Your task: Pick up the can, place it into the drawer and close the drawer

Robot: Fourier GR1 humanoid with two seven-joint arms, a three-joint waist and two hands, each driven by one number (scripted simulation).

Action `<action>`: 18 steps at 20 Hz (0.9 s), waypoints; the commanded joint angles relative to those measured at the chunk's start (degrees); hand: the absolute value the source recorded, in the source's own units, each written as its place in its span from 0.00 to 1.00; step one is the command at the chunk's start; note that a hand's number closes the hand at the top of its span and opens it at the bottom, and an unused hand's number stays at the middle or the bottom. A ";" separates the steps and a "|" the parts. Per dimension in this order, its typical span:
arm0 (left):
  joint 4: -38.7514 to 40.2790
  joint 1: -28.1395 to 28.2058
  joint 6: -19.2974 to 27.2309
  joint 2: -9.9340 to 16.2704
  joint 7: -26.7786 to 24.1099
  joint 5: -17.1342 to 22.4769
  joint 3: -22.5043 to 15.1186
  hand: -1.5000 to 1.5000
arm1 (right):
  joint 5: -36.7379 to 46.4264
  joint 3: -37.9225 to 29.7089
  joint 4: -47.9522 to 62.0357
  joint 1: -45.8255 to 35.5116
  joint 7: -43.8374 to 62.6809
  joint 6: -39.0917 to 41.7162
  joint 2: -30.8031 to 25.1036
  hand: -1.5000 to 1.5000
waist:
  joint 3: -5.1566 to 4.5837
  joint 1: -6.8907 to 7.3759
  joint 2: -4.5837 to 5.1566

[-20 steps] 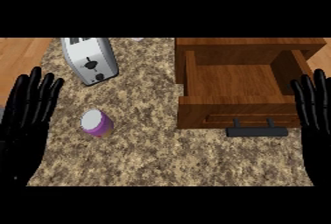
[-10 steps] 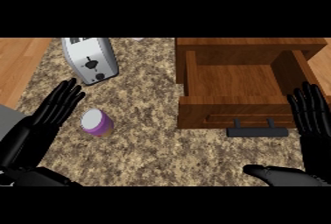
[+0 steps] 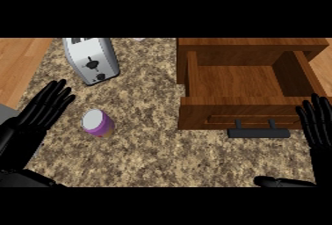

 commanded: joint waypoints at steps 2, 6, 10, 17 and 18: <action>0.01 2.91 -2.32 -0.72 -0.54 0.51 2.50 0.00 | -1.60 -2.41 0.12 1.67 -1.58 2.88 -0.62 0.00 | 0.00 0.06 0.00; 7.24 -3.69 -0.81 -1.06 -0.10 -1.88 2.72 0.00 | -1.18 -2.83 1.81 2.85 -3.57 3.36 0.32 0.00 | 0.00 -0.17 0.05; 7.02 -4.29 -0.60 -2.10 0.19 -2.42 2.70 0.00 | -4.91 -6.49 1.65 5.25 -5.77 6.82 -0.83 0.00 | 0.01 -0.16 0.02; 16.73 -3.29 -3.58 -3.34 -9.04 -8.04 2.40 0.00 | -2.34 -5.72 0.59 1.54 -1.27 5.55 -0.22 0.00 | -0.02 0.02 0.07; 17.58 -6.33 -1.55 -4.69 -9.39 -10.53 0.66 0.00 | -2.89 -7.25 2.53 1.94 -3.61 6.37 -0.47 0.00 | -0.01 -0.10 0.07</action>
